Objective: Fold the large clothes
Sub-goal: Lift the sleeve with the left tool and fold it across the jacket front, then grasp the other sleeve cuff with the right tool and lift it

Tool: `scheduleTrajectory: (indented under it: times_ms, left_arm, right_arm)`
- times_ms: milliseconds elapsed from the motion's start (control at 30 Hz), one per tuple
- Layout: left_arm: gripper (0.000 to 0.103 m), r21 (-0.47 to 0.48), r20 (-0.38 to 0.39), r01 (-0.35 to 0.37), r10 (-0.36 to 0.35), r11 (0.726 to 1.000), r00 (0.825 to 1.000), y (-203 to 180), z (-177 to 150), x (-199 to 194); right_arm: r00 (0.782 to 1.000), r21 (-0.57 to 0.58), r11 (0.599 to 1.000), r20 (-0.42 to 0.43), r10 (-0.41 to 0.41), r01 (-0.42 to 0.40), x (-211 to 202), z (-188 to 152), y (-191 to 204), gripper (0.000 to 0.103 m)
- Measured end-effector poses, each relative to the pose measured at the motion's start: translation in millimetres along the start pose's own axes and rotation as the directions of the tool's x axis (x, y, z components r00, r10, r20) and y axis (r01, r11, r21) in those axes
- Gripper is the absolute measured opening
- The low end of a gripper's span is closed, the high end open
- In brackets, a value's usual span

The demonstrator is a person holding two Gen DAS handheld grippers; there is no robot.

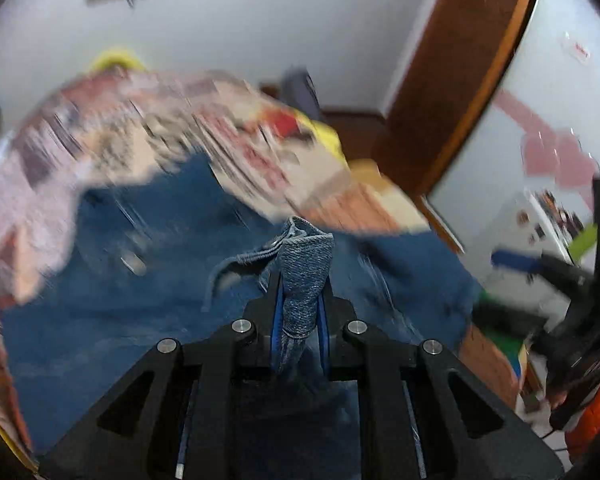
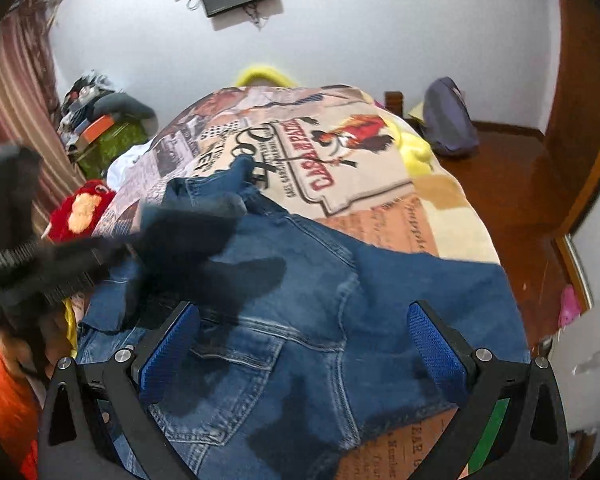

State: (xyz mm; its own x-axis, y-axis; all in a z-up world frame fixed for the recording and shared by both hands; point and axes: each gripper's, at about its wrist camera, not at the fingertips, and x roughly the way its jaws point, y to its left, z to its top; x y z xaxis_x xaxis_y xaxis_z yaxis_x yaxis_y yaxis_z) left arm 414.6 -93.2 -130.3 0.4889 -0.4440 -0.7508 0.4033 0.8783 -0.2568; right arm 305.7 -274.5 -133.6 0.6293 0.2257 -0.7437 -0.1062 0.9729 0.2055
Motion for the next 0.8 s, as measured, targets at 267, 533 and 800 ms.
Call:
scheduleTrajectory:
  times_ms: [267, 533, 800]
  left_arm:
    - [0.040, 0.089, -0.160, -0.042, 0.056, 0.995, 0.986, -22, -35, 25]
    - [0.094, 0.068, 0.011, -0.113, 0.113, 0.991, 0.994, 15, -39, -43]
    - [0.099, -0.022, 0.005, -0.389, 0.389, 0.921, 0.921, 131, -84, -82]
  right_arm:
    - [0.998, 0.111, 0.993, -0.044, 0.033, -0.028, 14, -3, -15, 0.103]
    - [0.985, 0.183, 0.979, -0.128, 0.112, -0.088, 58, 7, 0, 0.103]
    - [0.930, 0.272, 0.951, -0.290, 0.225, -0.145, 124, -4, 20, 0.103]
